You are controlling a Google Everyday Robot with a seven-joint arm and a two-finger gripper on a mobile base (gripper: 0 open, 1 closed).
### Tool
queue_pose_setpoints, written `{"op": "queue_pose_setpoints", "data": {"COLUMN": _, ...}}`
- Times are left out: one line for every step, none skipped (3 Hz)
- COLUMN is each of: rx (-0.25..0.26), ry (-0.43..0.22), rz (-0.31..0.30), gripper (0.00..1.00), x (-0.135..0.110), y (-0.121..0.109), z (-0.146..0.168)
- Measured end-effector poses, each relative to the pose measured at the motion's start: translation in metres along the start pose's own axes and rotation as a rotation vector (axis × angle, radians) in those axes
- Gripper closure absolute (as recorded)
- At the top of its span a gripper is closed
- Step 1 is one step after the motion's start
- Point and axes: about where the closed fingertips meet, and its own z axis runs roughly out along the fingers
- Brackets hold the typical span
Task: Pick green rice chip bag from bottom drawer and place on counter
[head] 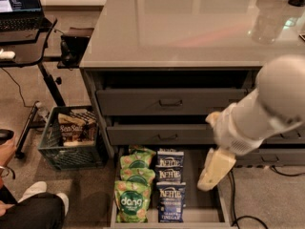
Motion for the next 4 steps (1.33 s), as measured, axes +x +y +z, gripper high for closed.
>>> {"op": "queue_pose_setpoints", "data": {"rx": -0.068, "ry": -0.059, "rz": -0.026, "gripper": 0.00, "x": 0.004, "y": 0.018, "z": 0.067}}
{"op": "queue_pose_setpoints", "data": {"rx": -0.117, "ry": -0.111, "rz": -0.054, "gripper": 0.00, "x": 0.000, "y": 0.029, "z": 0.108}}
{"op": "queue_pose_setpoints", "data": {"rx": -0.117, "ry": -0.111, "rz": -0.054, "gripper": 0.00, "x": 0.000, "y": 0.029, "z": 0.108}}
{"op": "queue_pose_setpoints", "data": {"rx": -0.110, "ry": -0.130, "rz": -0.045, "gripper": 0.00, "x": 0.004, "y": 0.029, "z": 0.127}}
